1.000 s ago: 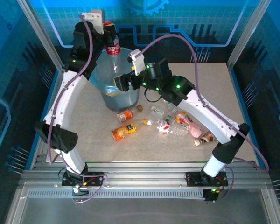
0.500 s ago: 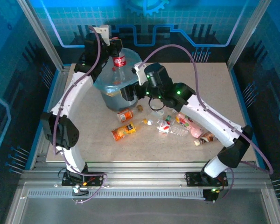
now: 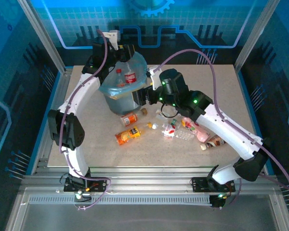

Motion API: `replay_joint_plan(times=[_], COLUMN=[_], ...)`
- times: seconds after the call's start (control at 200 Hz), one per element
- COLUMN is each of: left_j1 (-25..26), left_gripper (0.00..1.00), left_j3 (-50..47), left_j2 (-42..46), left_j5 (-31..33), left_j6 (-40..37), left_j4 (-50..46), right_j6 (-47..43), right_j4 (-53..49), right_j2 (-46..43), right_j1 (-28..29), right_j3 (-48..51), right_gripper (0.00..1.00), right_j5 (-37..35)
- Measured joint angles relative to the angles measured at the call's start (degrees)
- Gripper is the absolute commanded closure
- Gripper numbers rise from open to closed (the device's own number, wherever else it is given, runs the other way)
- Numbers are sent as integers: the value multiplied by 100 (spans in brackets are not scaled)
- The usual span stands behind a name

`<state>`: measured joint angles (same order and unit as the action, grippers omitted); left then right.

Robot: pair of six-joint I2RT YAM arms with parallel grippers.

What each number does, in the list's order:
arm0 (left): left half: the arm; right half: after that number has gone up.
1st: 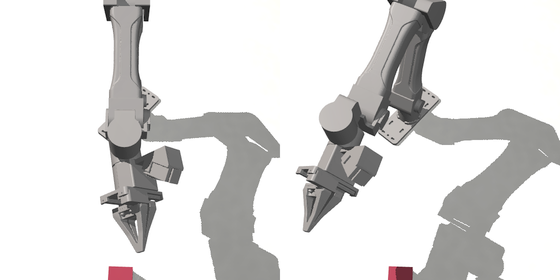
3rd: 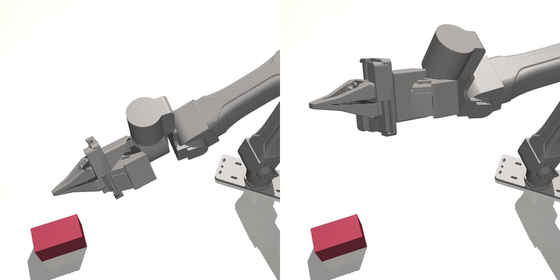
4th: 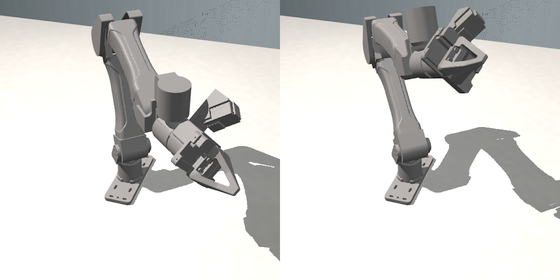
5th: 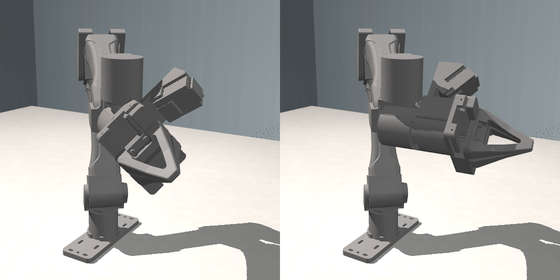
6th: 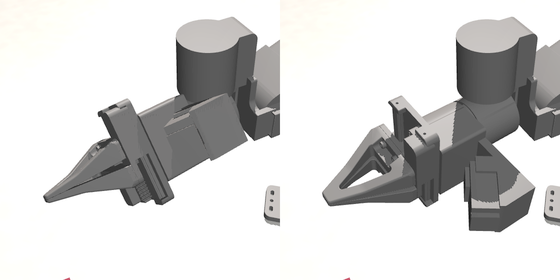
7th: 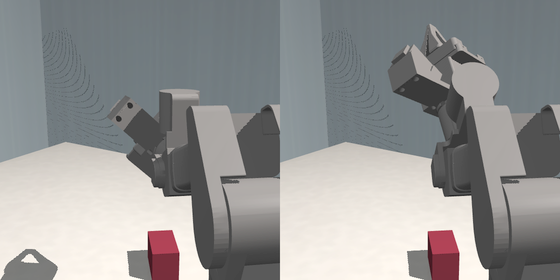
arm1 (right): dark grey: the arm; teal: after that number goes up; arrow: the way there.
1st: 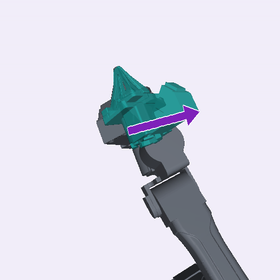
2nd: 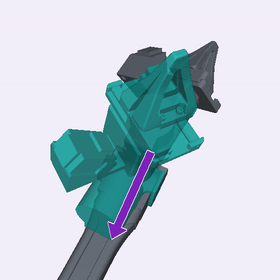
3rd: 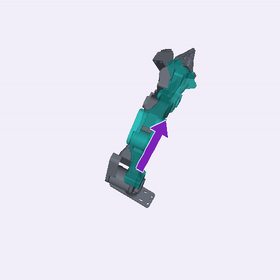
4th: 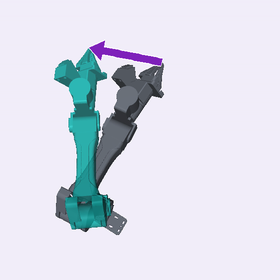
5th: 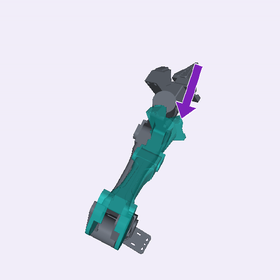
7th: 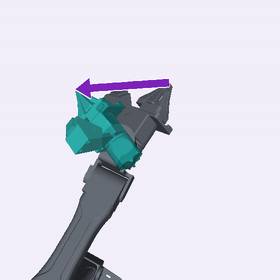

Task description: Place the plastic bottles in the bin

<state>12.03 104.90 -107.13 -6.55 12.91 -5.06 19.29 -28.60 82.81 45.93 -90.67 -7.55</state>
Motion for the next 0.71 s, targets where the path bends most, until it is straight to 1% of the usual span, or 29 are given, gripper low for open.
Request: replay_joint_plan(times=[0.24,0.435,0.57,0.705], left_j1=[0,2,17,190], left_gripper=[35,36,35,35], left_j3=[0,81,81,-166], left_j2=[2,129,625,1596], left_j5=[-68,-131,-129,-28], left_j6=[35,52,52,-125], left_j4=[39,-293,-728,-955], right_j6=[24,-170,-623,-1300], right_j4=[-4,-114,-302,-498], right_j2=[0,-85,-380,-752], right_j1=[-24,-26,-35,-35], right_j3=[92,267,678,1115], right_gripper=[9,16,21,24], right_j5=[4,107,393,643])
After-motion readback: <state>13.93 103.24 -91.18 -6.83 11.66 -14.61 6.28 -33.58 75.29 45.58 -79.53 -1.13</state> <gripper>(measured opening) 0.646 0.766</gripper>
